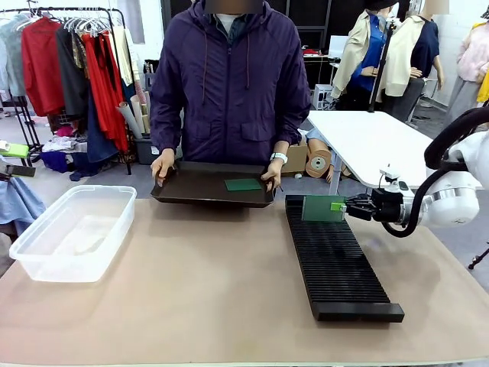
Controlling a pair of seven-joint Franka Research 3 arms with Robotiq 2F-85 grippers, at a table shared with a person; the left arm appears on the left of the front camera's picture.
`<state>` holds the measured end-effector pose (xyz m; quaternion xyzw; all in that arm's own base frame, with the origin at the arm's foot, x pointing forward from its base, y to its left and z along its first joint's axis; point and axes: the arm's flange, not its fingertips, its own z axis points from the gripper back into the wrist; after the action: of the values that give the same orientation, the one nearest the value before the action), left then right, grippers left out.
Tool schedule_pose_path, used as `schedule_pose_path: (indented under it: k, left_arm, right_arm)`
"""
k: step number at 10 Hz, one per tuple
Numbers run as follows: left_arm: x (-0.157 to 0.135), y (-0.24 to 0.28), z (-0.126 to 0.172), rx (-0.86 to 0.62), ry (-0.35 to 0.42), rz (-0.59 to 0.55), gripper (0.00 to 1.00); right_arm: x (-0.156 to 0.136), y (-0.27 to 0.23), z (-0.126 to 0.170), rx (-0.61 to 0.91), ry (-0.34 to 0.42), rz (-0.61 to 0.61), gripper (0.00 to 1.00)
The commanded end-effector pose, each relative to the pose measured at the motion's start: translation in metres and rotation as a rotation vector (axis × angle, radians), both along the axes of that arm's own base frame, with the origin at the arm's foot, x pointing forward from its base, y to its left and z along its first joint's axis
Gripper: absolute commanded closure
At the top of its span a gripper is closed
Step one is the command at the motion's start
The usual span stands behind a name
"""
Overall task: Sort PCBs into racks and boxes based on the side picked up.
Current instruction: If the short side of the Blank PCB is picked up, insert it into the PCB Rack ; if the long side is picked up, place it in the Organizing box.
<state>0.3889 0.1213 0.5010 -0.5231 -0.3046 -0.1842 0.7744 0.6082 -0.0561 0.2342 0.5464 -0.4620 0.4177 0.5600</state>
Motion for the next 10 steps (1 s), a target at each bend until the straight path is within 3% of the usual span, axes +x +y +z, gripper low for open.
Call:
schedule_pose_path:
  k: [1, 6, 10]
  left_arm:
    - [-0.001, 0.0, 0.002, -0.006, 0.004, 0.001, 0.0]
    - [-0.001, 0.0, 0.002, -0.006, 0.004, 0.001, 0.0]
    - [-0.001, 0.0, 0.002, -0.006, 0.004, 0.001, 0.0]
  right_arm:
    - [0.012, 0.002, -0.004, -0.008, -0.012, 0.031, 1.0]
    - [0.027, -0.008, -0.012, -0.03, 0.05, 0.116, 1.0]
    - [0.031, -0.006, -0.016, -0.063, 0.053, 0.107, 1.0]
